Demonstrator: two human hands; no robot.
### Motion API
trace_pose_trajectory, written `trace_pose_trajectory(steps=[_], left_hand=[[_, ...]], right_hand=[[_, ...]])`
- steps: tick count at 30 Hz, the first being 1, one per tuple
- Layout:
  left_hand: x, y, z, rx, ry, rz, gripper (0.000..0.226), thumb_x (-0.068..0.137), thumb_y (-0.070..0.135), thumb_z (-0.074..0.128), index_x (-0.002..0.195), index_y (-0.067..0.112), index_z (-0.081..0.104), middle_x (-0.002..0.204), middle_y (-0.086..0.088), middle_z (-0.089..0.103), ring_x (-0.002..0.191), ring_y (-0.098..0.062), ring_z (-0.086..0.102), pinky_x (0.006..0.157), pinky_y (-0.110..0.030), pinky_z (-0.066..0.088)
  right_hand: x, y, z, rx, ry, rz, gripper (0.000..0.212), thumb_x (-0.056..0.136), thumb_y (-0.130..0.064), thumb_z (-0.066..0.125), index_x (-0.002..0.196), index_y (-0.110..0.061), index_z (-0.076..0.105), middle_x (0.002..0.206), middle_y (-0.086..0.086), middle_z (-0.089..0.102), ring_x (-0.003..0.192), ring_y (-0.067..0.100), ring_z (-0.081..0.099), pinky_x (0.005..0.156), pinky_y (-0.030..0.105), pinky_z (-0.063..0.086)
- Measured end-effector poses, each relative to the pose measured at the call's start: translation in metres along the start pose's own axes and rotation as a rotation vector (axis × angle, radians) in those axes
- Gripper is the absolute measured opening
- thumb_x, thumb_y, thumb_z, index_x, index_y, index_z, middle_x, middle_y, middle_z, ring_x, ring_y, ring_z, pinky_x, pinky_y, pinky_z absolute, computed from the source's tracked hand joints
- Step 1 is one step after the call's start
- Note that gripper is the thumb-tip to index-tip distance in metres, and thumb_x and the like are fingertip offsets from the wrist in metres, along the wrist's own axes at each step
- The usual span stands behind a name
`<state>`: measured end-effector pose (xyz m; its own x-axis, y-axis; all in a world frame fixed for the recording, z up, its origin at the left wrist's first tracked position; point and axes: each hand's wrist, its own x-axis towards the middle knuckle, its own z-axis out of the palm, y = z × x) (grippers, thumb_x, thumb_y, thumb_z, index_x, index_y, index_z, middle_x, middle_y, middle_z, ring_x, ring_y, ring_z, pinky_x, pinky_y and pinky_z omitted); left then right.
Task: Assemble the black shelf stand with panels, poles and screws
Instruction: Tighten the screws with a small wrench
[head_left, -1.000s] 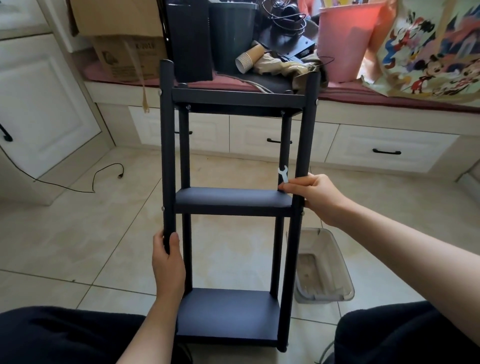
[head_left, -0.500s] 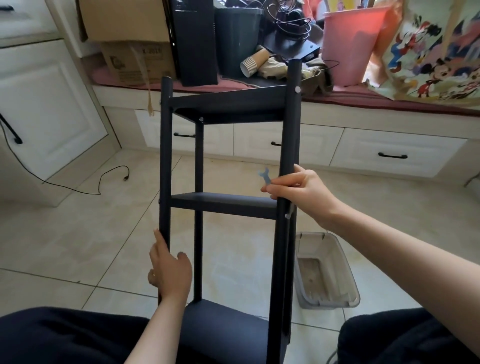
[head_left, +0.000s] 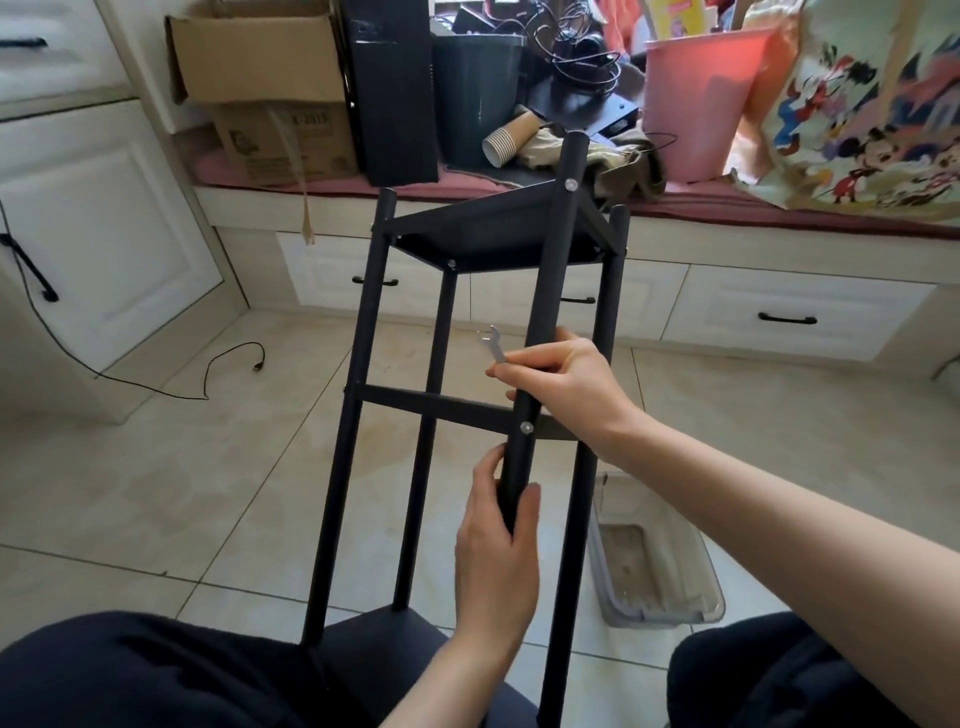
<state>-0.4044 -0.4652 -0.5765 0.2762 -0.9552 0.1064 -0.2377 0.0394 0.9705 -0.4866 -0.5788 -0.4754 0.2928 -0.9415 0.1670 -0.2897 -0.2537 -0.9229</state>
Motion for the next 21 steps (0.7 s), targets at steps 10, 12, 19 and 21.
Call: trace_pose_trajectory(steps=[10, 12, 19, 21], left_hand=[[0.006, 0.005, -0.006, -0.082, 0.136, 0.058, 0.034, 0.092, 0.051, 0.046, 0.125, 0.043, 0.049, 0.075, 0.008, 0.061, 0.057, -0.016, 0.057, 0.051, -0.022, 0.048], [0.007, 0.005, -0.008, -0.122, 0.148, 0.055, 0.037, 0.091, 0.053, 0.047, 0.125, 0.039, 0.052, 0.068, 0.007, 0.059, 0.051, -0.014, 0.054, 0.05, -0.023, 0.045], [0.009, 0.001, -0.011, -0.178, 0.185, 0.067, 0.051, 0.084, 0.062, 0.055, 0.127, 0.035, 0.061, 0.062, 0.009, 0.054, 0.055, -0.014, 0.049, 0.054, -0.039, 0.046], [0.009, 0.002, -0.013, -0.178, 0.177, 0.079, 0.041, 0.087, 0.059, 0.066, 0.122, 0.039, 0.062, 0.06, 0.011, 0.053, 0.054, -0.013, 0.048, 0.055, -0.038, 0.046]], right_hand=[[-0.004, -0.034, -0.002, -0.09, -0.001, -0.061, 0.013, 0.085, -0.025, 0.076, 0.095, -0.017, 0.08, 0.08, -0.009, 0.062, 0.08, 0.007, 0.061, 0.07, 0.013, 0.051], [-0.005, -0.04, 0.001, -0.109, -0.001, -0.083, 0.014, 0.086, -0.025, 0.075, 0.096, -0.017, 0.08, 0.083, -0.007, 0.059, 0.083, 0.01, 0.059, 0.074, 0.018, 0.051], [-0.008, -0.048, 0.004, -0.187, 0.049, -0.142, 0.01, 0.088, -0.022, 0.073, 0.095, -0.018, 0.08, 0.076, -0.015, 0.055, 0.087, 0.009, 0.054, 0.08, 0.026, 0.049], [-0.009, -0.049, 0.001, -0.184, 0.053, -0.14, 0.011, 0.089, -0.023, 0.072, 0.094, -0.018, 0.079, 0.078, -0.014, 0.058, 0.087, 0.009, 0.057, 0.079, 0.023, 0.05]])
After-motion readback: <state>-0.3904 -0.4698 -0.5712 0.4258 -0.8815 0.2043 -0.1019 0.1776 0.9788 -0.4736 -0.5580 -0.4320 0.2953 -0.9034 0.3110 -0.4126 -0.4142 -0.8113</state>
